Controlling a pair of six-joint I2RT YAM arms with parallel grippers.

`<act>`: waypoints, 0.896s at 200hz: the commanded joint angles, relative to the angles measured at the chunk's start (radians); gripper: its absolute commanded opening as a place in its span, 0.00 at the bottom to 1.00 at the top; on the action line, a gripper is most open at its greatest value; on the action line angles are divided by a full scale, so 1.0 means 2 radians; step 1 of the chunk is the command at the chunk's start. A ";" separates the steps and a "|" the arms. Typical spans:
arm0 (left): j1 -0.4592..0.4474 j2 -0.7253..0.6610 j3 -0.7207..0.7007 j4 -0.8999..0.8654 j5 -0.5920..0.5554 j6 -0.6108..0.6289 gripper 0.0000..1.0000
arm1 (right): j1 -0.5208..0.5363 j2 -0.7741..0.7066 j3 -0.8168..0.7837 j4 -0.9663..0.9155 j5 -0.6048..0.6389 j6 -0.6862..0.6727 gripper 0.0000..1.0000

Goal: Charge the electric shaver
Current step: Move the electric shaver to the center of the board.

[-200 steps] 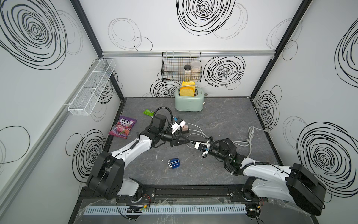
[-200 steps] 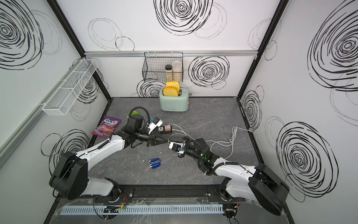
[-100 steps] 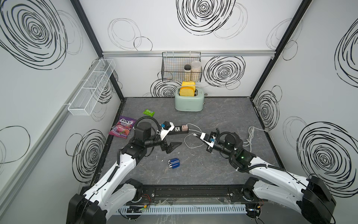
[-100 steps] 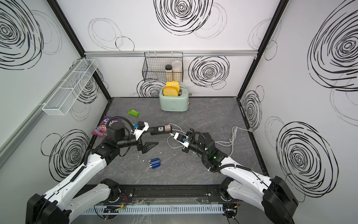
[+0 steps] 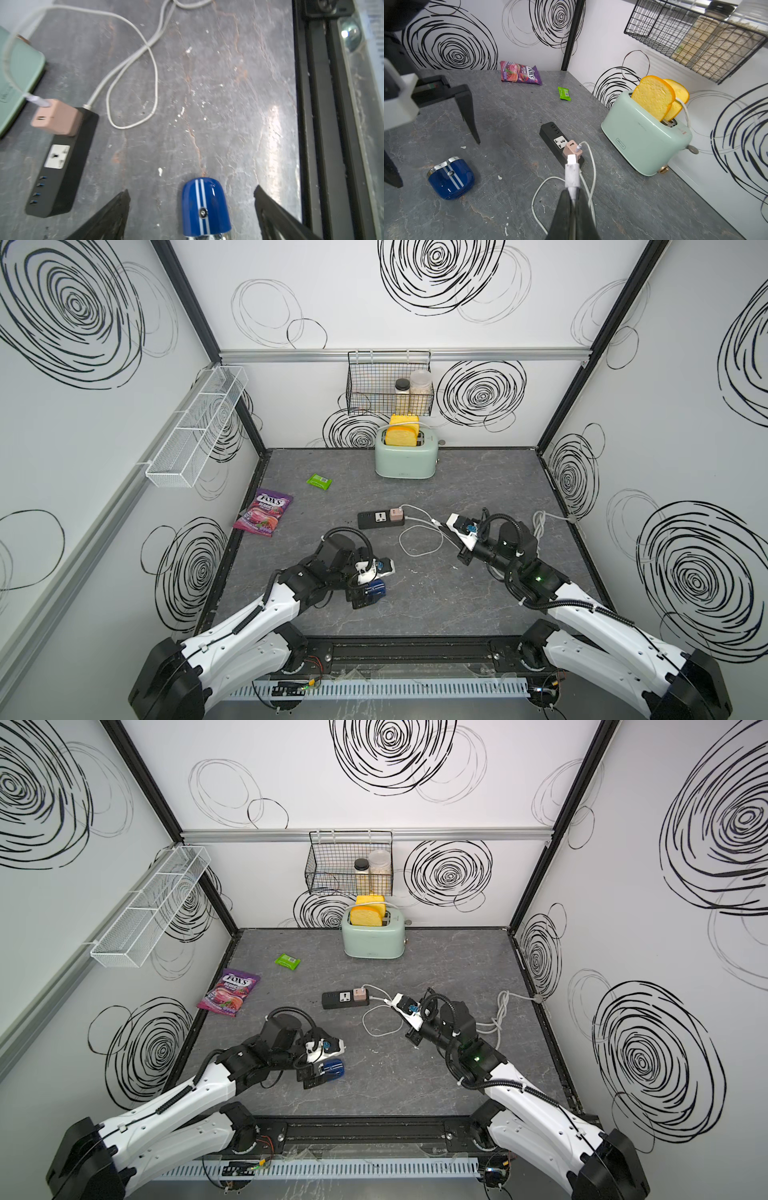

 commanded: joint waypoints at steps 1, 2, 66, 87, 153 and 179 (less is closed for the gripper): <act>-0.014 0.021 -0.007 -0.009 -0.044 0.008 0.97 | -0.004 -0.010 0.018 -0.013 -0.011 0.007 0.00; -0.015 0.022 -0.007 -0.009 -0.045 0.007 0.97 | -0.004 -0.010 0.018 -0.013 -0.011 0.006 0.00; -0.033 0.094 -0.002 0.007 -0.092 0.001 0.99 | -0.010 -0.011 0.031 -0.021 -0.010 0.000 0.00; -0.032 0.121 0.000 0.011 -0.098 -0.003 0.99 | -0.012 -0.011 0.038 -0.029 -0.006 -0.002 0.00; -0.029 0.147 -0.005 0.034 -0.105 -0.002 0.95 | -0.024 -0.024 0.040 -0.033 -0.007 -0.014 0.00; -0.026 0.157 0.003 0.020 -0.101 0.001 0.91 | -0.031 -0.027 0.045 -0.040 -0.014 -0.017 0.00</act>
